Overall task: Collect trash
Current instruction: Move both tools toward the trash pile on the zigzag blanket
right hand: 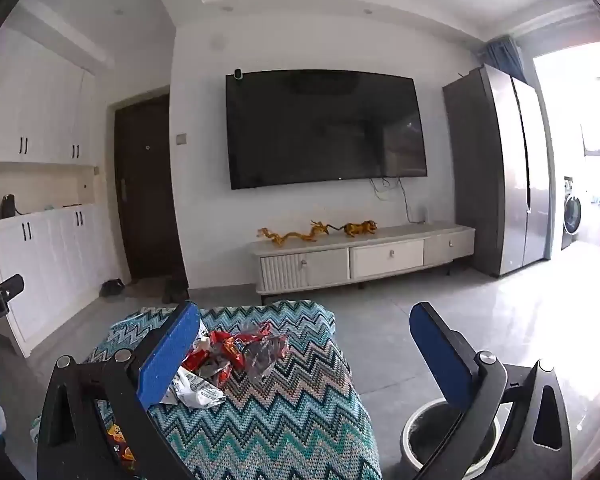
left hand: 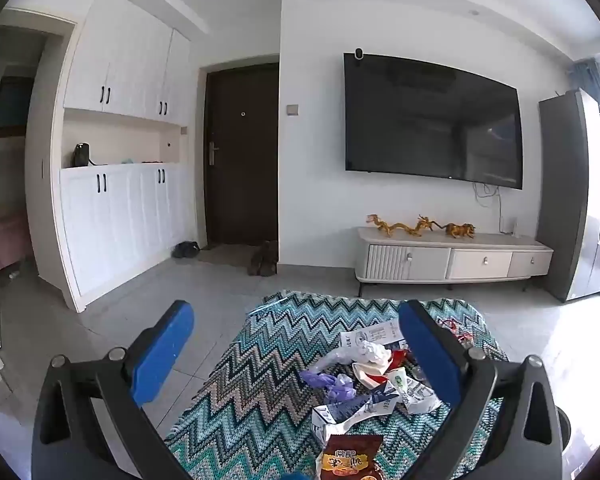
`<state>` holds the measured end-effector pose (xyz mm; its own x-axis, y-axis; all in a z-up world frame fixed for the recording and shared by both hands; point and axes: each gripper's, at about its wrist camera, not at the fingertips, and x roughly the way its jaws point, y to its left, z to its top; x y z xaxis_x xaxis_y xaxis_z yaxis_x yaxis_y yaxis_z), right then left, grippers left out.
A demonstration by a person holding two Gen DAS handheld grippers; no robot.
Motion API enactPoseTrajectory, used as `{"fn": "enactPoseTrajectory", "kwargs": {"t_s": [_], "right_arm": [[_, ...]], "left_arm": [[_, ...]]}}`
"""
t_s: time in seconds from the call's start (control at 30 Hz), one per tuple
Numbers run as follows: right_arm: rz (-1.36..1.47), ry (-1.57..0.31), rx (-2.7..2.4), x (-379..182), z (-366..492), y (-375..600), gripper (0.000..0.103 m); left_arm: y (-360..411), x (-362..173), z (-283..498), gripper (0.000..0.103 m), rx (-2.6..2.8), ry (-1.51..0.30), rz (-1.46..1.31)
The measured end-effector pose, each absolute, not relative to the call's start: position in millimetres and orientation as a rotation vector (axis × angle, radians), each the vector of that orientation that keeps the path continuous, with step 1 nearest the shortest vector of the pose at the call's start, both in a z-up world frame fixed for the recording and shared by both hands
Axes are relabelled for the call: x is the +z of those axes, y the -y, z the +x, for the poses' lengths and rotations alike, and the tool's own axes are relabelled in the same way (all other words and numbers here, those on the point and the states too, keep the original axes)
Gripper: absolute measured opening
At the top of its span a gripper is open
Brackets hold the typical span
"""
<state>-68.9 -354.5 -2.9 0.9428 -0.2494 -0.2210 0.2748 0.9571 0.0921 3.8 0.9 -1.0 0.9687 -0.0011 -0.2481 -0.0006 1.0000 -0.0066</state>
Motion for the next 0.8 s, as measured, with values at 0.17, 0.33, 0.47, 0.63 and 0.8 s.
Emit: {"fn": "enactPoseTrajectory", "kwargs": {"t_s": [0.17,0.33,0.47,0.63,0.8], "right_arm": [[0.14,-0.251,-0.253,-19,-49,352,0.103],[0.171,-0.318,-0.147,-43,-24,347,0.103],[0.171,-0.417,-0.063,-66,1,338,0.103],[0.173,-0.485,-0.018,-87,22,332,0.102],[0.201,-0.574,0.106,-112,44,322,0.097]], "left_arm": [[-1,-14,27,0.103,-0.034,-0.321,0.018],[-13,-45,50,0.103,-0.105,-0.389,0.04],[-6,-91,63,0.103,-0.151,-0.475,0.036],[-1,-132,81,0.102,-0.236,-0.599,0.09],[1,-166,104,0.089,-0.318,-0.731,0.131]]}}
